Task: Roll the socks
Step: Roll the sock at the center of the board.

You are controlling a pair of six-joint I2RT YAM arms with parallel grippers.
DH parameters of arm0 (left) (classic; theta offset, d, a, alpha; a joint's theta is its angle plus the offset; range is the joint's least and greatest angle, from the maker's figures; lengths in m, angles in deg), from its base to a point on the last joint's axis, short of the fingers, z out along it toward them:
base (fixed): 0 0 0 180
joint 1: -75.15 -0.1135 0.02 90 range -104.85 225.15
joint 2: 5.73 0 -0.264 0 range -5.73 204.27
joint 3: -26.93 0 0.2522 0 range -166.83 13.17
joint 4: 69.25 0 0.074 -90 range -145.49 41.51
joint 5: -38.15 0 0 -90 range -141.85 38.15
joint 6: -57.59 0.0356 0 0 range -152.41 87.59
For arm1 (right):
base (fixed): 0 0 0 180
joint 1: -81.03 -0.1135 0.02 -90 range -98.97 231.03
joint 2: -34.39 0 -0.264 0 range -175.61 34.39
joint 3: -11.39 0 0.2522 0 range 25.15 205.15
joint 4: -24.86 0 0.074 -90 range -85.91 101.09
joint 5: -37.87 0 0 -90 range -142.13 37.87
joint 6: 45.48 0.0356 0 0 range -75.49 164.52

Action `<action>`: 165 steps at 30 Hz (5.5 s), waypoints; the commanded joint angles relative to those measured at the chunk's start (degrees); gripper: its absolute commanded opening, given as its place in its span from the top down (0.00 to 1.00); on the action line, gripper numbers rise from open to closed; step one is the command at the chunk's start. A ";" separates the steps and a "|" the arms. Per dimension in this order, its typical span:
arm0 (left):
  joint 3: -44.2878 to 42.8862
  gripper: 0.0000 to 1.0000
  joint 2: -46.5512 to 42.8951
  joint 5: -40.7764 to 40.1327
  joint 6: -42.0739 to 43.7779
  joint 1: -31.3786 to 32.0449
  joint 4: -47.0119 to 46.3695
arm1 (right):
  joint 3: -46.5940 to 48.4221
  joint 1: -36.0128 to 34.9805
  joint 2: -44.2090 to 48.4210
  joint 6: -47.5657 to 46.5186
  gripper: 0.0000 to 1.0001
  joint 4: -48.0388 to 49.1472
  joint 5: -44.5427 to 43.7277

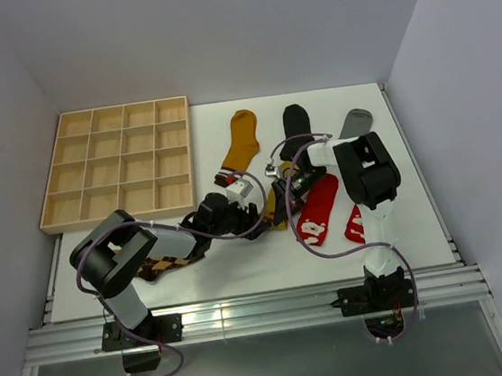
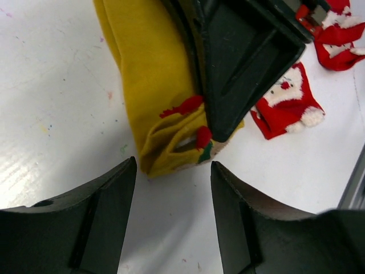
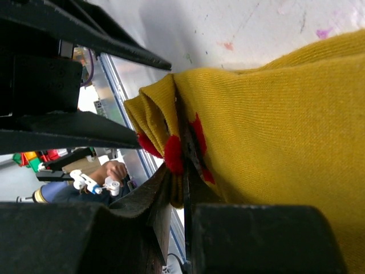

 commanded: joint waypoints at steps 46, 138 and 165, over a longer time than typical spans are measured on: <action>-17.01 1.00 -6.44 -19.72 -13.30 7.51 48.46 | -18.45 2.25 36.64 -8.89 0.61 28.16 -21.05; -8.94 0.49 -14.17 -27.44 -16.22 9.43 29.94 | 6.38 -5.13 5.03 -32.99 0.88 -15.52 -7.59; -8.15 0.59 -0.37 -17.08 0.24 8.66 11.72 | 8.95 -3.37 -2.02 -18.13 0.86 -9.63 -15.07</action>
